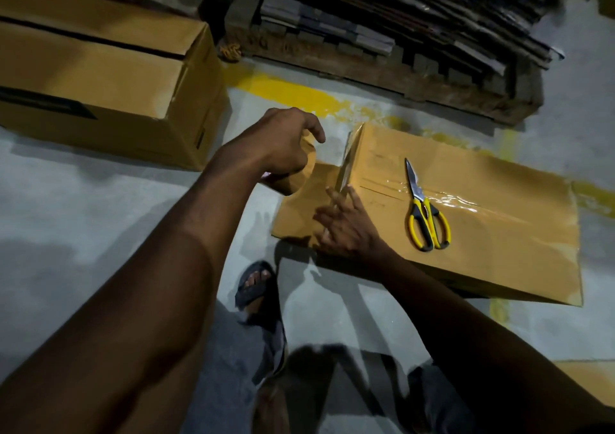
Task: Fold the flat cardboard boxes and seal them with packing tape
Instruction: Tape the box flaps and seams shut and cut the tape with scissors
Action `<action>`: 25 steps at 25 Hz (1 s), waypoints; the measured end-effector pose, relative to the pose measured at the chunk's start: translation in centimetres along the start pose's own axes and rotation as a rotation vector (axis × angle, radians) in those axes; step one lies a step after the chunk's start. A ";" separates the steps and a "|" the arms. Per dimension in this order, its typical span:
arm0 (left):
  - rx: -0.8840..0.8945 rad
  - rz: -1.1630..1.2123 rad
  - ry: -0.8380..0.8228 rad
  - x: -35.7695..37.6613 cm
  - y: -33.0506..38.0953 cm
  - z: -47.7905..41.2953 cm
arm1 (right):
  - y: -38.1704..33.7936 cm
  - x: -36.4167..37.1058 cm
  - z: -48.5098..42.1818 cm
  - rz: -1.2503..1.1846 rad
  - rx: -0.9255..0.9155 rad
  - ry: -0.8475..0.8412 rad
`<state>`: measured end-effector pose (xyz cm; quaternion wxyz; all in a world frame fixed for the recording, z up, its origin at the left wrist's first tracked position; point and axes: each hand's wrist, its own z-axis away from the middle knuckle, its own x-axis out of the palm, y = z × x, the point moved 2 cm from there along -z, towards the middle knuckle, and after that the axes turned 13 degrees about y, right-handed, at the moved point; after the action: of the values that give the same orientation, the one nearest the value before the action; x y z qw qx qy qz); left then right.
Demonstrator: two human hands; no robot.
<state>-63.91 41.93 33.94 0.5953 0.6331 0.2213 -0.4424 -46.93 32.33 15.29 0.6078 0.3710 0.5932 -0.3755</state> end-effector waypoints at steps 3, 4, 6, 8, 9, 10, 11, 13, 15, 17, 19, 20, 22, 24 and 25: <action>-0.002 -0.002 0.047 0.1 1.2 -0.3 | 4.2 -1.7 -1.9 0.107 0.212 0.100; -0.002 -0.002 0.048 0.2 1.5 -0.5 | 5.5 -1.9 -2.8 0.146 0.230 0.032; -0.005 -0.005 0.042 0.5 1.9 -1.0 | 7.1 -1.3 -5.0 0.216 0.112 -0.152; -0.013 -0.014 0.041 0.8 2.1 -1.7 | 8.3 -0.6 -7.4 0.185 0.004 -0.186; -0.023 -0.011 0.041 0.9 2.3 -2.1 | 9.2 -0.6 -8.8 0.130 0.044 -0.132; -0.036 -0.006 0.037 1.1 2.4 -2.4 | 10.5 -0.7 -9.9 0.060 0.151 -0.029; -0.039 -0.004 0.032 1.3 2.6 -2.7 | 12.2 -0.8 -10.9 -0.007 0.299 0.077; -0.036 0.012 0.026 1.9 2.9 -3.4 | 15.7 -0.9 -12.1 -0.112 0.621 0.119; -0.044 0.029 0.015 2.3 3.3 -4.0 | 17.5 -0.3 -13.1 -0.193 0.792 0.051; -0.045 0.022 -0.004 2.5 3.3 -4.3 | 17.7 0.8 -13.7 -0.174 0.809 0.022; -0.044 0.018 -0.022 2.7 3.3 -4.4 | 17.4 1.4 -13.9 -0.120 0.782 0.096; -0.043 0.015 -0.027 2.6 3.2 -4.3 | 17.3 1.7 -14.0 -0.112 0.776 0.123; -0.036 0.017 -0.031 2.5 3.4 -4.2 | 17.6 1.7 -14.3 -0.111 0.778 0.128; -0.023 0.028 -0.034 2.4 3.7 -4.2 | 18.0 1.7 -14.5 -0.116 0.772 0.105; -0.017 0.029 -0.035 2.4 3.8 -4.1 | 18.1 1.8 -14.6 -0.122 0.764 0.099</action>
<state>-58.38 44.51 33.66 0.6109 0.6234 0.2056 -0.4426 -37.16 53.38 13.33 0.3732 0.5524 0.4603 -0.5862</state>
